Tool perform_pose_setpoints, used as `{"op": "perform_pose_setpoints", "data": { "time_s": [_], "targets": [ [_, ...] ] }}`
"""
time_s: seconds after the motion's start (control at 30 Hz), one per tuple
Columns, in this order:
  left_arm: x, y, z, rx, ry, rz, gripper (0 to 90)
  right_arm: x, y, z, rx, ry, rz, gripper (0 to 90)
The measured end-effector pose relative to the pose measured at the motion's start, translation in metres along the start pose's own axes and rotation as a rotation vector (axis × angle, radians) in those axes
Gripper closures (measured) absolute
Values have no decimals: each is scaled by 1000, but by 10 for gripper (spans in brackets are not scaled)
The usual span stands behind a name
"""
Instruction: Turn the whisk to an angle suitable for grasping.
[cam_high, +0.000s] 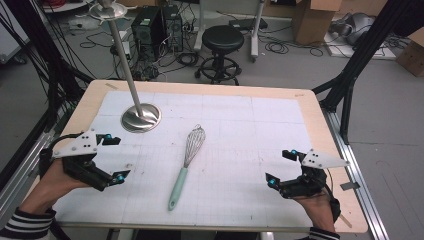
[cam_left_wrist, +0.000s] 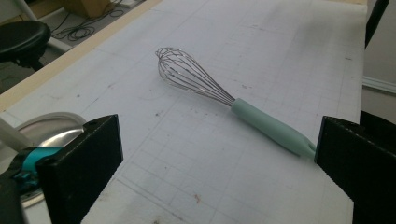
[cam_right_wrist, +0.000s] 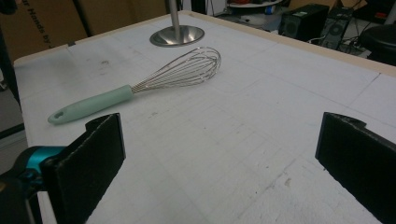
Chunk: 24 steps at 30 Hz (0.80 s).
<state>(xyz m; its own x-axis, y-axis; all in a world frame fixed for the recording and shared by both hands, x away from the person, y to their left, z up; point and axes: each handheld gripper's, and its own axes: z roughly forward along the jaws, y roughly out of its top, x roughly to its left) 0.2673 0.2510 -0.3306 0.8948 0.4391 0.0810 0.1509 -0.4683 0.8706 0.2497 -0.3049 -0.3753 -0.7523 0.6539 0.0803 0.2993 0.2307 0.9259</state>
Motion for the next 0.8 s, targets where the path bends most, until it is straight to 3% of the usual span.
{"op": "perform_pose_setpoints", "data": {
  "time_s": [0.27, 0.6, 0.73, 0.8],
  "targets": [
    [-3, 18, 18, 68, -52, 58, 18, 1, 1, 0, -2, 3, -5, 5],
    [-7, 33, 43, 91, -116, 96, 66, 0, 1, 1, -2, 3, -2, 5],
    [-10, 39, 53, 100, -147, 113, 126, 0, 1, 1, -2, 5, -5, 5],
    [-11, 41, 58, 109, -166, 123, 200, 0, 1, 0, -4, 3, -6, 5]
  ]
}}
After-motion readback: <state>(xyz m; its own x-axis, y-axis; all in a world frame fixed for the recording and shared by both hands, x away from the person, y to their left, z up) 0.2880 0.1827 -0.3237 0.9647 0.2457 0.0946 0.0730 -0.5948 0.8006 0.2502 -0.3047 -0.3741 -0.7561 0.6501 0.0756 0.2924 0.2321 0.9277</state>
